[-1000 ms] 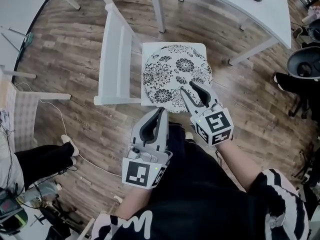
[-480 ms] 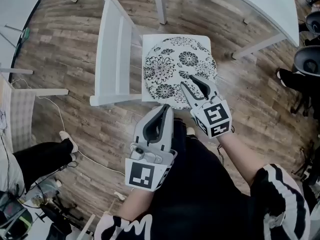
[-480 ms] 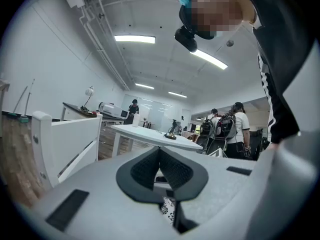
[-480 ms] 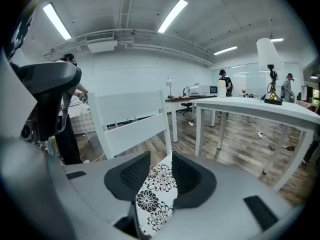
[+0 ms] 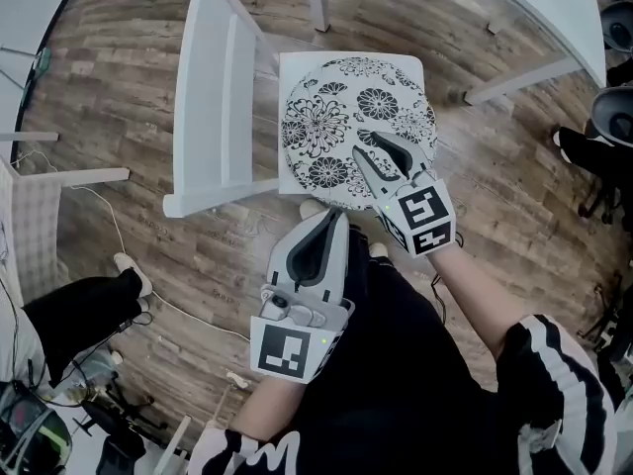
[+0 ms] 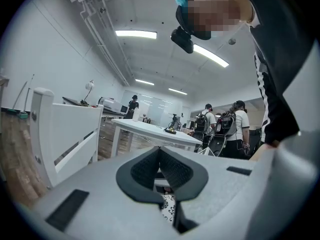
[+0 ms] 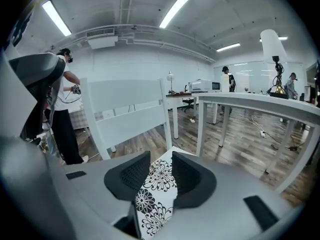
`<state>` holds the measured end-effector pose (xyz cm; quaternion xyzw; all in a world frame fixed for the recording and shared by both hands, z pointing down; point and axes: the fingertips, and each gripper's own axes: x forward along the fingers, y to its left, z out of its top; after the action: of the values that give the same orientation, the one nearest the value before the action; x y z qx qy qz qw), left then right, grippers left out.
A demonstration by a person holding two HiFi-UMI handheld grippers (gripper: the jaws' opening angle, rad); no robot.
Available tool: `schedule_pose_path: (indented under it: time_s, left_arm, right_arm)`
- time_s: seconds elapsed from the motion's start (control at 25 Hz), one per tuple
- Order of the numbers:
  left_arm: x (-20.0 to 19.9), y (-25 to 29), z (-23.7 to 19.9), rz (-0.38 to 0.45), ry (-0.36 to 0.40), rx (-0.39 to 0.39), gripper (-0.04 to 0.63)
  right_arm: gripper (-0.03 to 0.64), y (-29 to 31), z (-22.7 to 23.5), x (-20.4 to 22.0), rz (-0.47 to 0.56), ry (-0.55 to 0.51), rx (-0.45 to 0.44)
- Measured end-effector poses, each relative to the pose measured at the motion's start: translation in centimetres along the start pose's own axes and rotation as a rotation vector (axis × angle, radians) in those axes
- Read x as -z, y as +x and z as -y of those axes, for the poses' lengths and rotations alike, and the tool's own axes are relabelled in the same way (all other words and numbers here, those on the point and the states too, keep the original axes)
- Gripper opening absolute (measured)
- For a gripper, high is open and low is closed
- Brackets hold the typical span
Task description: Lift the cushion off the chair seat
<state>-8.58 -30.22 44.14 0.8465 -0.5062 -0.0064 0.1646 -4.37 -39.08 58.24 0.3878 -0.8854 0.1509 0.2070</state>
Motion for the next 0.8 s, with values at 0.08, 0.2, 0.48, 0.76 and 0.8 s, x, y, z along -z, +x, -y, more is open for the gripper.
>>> schedule_pose_path:
  time_s: [0.08, 0.2, 0.48, 0.76, 0.8]
  left_arm:
    - [0.2, 0.2, -0.3, 0.000, -0.005, -0.007, 0.006]
    - [0.6, 0.4, -0.3, 0.001, -0.016, -0.004, 0.006]
    - [1.7, 0.2, 0.0, -0.037, -0.031, 0.022, 0.005]
    - [2.8, -0.3, -0.7, -0.067, -0.038, 0.027, 0.005]
    - [2.9, -0.3, -0.7, -0.071, -0.040, 0.028, 0.005]
  right_arm:
    - [0.126, 0.6, 0.1, 0.5, -0.008, -0.003, 0.001]
    - [0.126, 1.4, 0.2, 1.4, -0.028, -0.007, -0.002]
    - [0.126, 3.6, 0.4, 3.5, -0.076, -0.031, -0.007]
    - [0.126, 6.0, 1.5, 5.4, -0.114, -0.038, 0.019]
    - [0.126, 6.2, 1.6, 5.5, -0.117, -0.038, 0.022]
